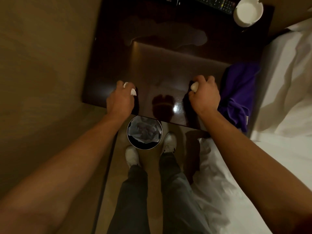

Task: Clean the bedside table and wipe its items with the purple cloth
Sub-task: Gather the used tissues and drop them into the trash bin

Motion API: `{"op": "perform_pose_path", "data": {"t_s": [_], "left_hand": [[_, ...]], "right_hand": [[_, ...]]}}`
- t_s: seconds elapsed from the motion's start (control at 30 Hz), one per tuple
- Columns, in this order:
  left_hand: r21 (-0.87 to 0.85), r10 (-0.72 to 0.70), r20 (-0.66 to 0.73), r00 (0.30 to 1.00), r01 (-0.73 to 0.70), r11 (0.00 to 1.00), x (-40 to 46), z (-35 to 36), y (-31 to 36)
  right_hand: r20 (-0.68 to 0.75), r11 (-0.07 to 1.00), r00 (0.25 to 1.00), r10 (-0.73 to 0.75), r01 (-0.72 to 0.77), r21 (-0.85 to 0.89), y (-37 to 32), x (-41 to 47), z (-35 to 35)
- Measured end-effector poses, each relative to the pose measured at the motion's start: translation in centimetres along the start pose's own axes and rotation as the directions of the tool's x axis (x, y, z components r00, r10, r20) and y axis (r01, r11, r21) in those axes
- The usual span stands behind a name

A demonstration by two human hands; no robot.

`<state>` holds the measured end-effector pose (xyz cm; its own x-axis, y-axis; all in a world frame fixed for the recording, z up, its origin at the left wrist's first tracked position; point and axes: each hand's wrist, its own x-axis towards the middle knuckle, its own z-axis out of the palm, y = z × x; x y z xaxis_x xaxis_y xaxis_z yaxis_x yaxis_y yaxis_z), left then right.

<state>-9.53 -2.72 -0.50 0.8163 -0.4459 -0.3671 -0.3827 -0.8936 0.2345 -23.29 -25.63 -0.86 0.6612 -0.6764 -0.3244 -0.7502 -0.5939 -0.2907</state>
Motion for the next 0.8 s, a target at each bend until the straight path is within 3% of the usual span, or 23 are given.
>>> {"op": "perform_pose_path", "data": {"t_s": [0.13, 0.3, 0.5, 0.57, 0.7, 0.8], "left_hand": [[-0.122, 0.028, -0.001, 1.000, -0.028, 0.992, -0.8, -0.2, -0.9], [-0.338, 0.089, -0.133, 0.987, -0.130, 0.932, -3.8, -2.2, -2.3], [-0.543, 0.050, -0.130, 0.990, -0.113, 0.832, -9.2, -0.4, -6.5], [-0.588, 0.031, -0.099, 0.995, -0.084, 0.805, -10.6, 2.4, -7.9], [-0.626, -0.063, 0.119, 0.991, 0.124, 0.770, -11.3, 11.4, -10.3], [-0.618, -0.055, 0.194, 0.979, 0.166, 0.769, -9.7, 17.8, -10.7]], "right_hand": [[-0.068, 0.997, 0.998, -0.007, 0.012, 0.076, -0.9, -2.2, 0.2], [-0.149, 0.978, 0.989, -0.014, 0.045, 0.206, -3.9, -7.9, 0.8], [-0.108, 0.912, 0.994, -0.026, 0.068, 0.405, -7.1, -16.2, 5.1], [-0.046, 0.898, 0.999, -0.001, 0.021, 0.441, -7.5, -18.2, 8.1], [0.139, 0.857, 0.985, 0.101, -0.157, 0.490, -6.4, -19.6, 16.3], [0.320, 0.693, 0.903, 0.287, -0.426, 0.582, -5.1, -17.8, 22.3]]}}
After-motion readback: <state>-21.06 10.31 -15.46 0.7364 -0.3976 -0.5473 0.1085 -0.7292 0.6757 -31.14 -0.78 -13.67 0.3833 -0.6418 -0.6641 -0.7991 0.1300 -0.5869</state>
